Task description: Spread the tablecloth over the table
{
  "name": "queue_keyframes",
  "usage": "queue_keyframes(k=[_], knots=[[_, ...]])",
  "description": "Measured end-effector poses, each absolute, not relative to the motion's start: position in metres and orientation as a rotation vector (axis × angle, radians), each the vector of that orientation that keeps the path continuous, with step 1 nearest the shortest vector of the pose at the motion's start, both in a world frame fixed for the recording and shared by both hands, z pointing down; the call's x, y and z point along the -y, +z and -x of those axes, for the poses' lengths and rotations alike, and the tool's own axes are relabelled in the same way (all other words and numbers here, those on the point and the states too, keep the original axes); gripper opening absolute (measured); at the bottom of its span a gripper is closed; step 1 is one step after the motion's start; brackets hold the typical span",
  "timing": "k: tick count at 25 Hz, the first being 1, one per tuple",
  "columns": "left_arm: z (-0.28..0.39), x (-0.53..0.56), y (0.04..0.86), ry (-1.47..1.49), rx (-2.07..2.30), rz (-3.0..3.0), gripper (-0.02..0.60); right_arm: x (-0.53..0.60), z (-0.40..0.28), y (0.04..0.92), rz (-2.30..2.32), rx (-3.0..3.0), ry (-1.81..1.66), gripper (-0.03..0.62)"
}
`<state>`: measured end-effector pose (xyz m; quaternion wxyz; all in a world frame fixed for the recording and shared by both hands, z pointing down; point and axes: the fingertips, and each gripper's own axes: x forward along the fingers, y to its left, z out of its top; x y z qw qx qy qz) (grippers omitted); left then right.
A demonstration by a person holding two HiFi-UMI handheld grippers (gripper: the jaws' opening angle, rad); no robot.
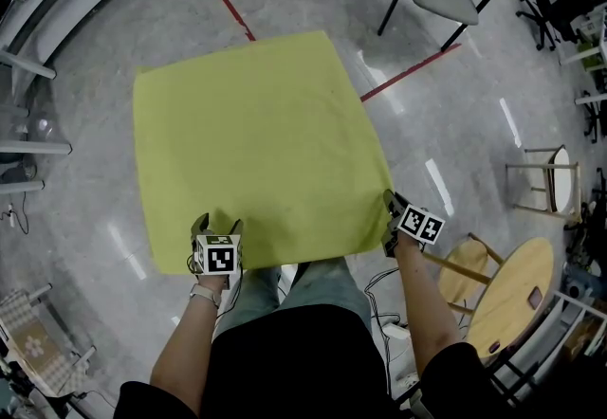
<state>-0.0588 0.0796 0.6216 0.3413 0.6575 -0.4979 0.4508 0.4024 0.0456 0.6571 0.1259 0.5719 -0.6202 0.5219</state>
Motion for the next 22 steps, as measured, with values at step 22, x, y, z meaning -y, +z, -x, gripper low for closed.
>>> queue_keyframes(k=[22], knots=[[0.12, -0.078, 0.592, 1.071, 1.374, -1.794, 0.348, 0.012, -0.329, 0.556, -1.624, 1.967, 0.994, 0.164]])
